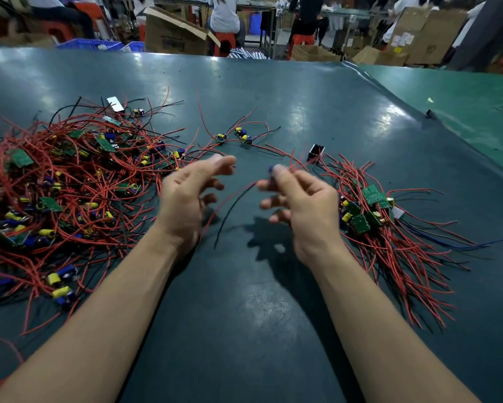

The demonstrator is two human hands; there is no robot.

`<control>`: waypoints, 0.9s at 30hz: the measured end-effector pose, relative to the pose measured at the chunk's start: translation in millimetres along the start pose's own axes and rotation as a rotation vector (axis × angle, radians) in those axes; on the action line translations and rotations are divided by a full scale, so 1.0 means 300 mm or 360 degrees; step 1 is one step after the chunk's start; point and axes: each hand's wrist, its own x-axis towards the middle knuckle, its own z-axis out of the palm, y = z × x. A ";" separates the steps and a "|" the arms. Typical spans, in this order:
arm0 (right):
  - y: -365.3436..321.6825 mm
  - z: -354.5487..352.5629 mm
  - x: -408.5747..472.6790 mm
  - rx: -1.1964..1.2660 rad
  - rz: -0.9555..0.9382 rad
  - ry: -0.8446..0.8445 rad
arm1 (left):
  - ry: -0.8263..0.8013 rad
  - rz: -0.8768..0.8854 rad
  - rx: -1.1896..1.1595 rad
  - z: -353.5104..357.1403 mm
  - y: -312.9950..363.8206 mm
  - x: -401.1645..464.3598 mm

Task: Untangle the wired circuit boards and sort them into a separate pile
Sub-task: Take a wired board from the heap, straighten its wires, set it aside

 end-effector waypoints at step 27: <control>0.029 -0.027 -0.007 0.0140 0.0126 0.0381 | 0.0973 0.0633 0.2442 -0.144 0.063 -0.026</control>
